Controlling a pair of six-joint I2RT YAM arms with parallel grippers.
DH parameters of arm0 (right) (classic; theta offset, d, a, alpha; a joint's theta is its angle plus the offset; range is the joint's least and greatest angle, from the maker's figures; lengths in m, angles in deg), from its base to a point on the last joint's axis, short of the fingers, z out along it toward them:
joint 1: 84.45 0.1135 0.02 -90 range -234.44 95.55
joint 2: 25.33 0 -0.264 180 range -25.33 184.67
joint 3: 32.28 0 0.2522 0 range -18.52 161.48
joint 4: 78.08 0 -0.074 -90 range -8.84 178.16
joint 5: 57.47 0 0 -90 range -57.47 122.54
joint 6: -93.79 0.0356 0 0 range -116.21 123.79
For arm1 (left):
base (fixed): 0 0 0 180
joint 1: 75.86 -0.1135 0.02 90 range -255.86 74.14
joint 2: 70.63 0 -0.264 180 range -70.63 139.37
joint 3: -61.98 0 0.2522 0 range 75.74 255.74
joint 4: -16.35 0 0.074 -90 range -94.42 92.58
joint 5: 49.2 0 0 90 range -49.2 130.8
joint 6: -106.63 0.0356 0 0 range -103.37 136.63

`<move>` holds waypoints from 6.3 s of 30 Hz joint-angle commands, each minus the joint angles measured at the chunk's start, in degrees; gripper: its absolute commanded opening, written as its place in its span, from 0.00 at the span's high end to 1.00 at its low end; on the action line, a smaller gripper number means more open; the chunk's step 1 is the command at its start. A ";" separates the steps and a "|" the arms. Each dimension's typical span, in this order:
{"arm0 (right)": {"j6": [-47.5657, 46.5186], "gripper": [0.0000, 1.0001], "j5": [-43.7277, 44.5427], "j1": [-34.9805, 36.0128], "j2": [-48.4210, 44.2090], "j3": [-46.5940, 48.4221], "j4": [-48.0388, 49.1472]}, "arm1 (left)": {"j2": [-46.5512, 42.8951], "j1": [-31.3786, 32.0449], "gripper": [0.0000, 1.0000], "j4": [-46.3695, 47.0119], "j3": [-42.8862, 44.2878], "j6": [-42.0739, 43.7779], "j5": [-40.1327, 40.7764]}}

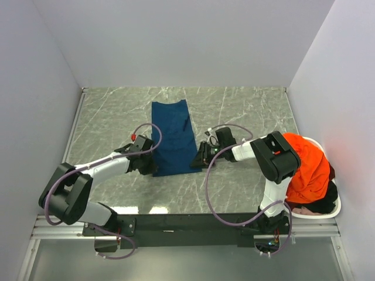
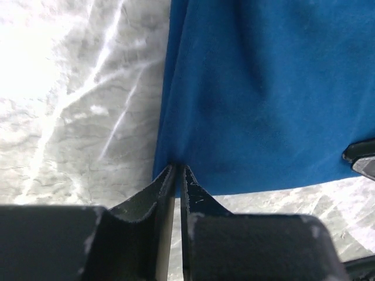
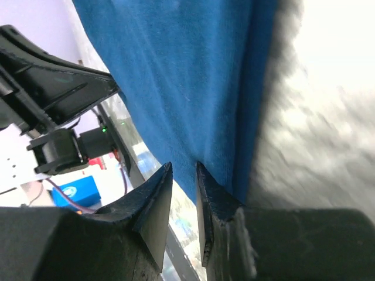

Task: Fold and stack the t-shirts
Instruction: Fold the tshirt

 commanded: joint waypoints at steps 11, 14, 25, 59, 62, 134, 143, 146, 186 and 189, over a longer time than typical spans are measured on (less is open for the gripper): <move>-0.66 0.69 1.54 -2.93 -14.65 -14.71 -3.89 | -14.93 0.03 0.86 -7.44 -7.98 -3.83 -3.24; -1.44 0.69 2.50 -2.49 -20.83 -13.66 -4.59 | -18.63 0.03 0.76 -6.84 -5.70 -3.74 -3.33; -1.10 0.69 1.28 -2.49 -9.36 8.65 -1.17 | -2.74 -4.52 0.72 10.72 7.82 2.93 -11.31; -10.14 0.57 14.60 -5.40 -15.72 8.60 -17.13 | -17.27 -17.46 0.41 -0.14 9.25 9.35 -6.67; -11.55 0.53 20.84 -3.82 -22.58 3.93 -20.84 | -25.91 -17.46 0.19 -2.08 2.95 8.30 -6.31; -2.76 1.00 53.04 22.03 -11.52 6.82 -44.50 | -1.94 12.07 0.46 -10.71 4.32 -2.25 10.30; -2.85 1.00 53.04 22.47 -10.82 6.82 -44.67 | 4.83 13.74 0.50 -10.17 5.11 -2.25 9.33; -2.85 1.00 53.31 22.47 -10.99 6.91 -44.85 | 6.85 14.62 0.55 -11.32 4.85 -2.34 9.42; -14.01 1.00 49.26 16.59 -29.73 26.06 -70.16 | -16.27 8.83 0.99 -34.18 19.96 4.86 0.19; -16.29 1.00 49.18 14.83 -26.13 29.40 -69.20 | -13.99 5.58 0.99 -31.46 21.19 7.14 -0.16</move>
